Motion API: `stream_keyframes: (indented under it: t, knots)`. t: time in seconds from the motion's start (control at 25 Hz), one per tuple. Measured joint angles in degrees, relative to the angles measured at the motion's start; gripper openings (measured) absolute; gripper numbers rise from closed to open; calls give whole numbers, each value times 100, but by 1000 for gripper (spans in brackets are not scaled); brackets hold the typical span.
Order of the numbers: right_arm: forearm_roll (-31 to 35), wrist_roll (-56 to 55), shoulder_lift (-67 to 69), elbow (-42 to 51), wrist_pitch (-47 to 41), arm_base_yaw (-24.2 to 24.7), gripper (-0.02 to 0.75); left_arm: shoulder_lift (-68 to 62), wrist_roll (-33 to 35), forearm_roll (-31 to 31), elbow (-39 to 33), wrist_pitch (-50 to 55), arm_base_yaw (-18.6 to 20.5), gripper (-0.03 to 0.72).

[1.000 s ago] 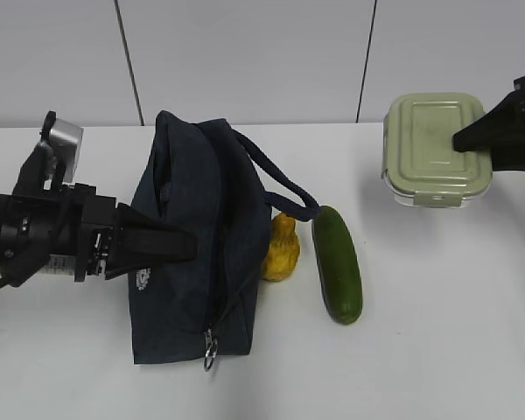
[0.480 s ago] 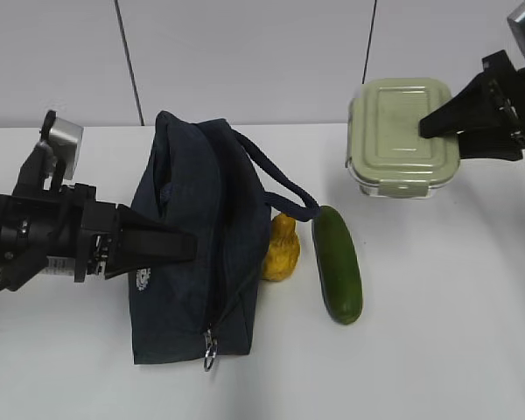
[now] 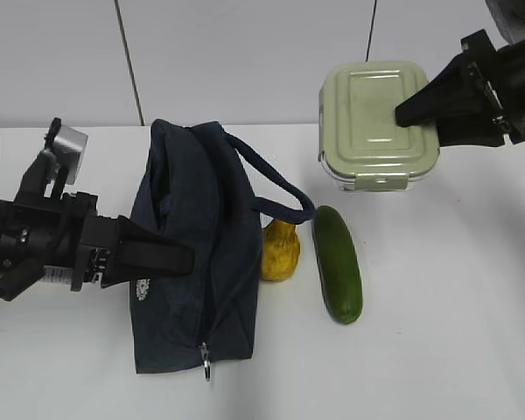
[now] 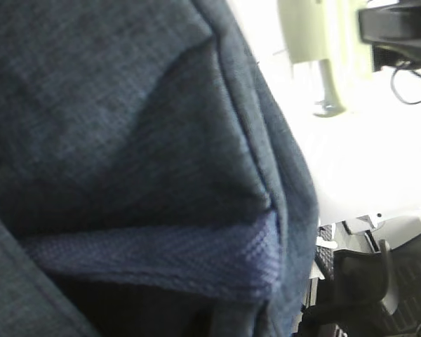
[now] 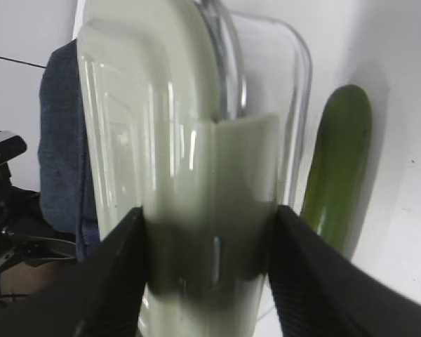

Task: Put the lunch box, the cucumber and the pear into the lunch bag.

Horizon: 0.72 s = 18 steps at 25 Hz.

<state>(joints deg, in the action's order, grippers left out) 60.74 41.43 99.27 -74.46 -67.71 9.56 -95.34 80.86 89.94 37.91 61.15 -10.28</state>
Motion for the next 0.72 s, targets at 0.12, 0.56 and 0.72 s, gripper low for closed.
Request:
stream_keyframes:
  t: [0.12,0.56,0.72]
  knots:
    - [35,-51,-82,0,-11,-120,390,0,0,-20,0,-47,0,2]
    - [357,-75,-105,0,-24,-749,390,-47,4,-25,0,294,0,2]
    - [603,-75,-105,0,-33,-830,390,-47,4,-25,0,362,0,2]
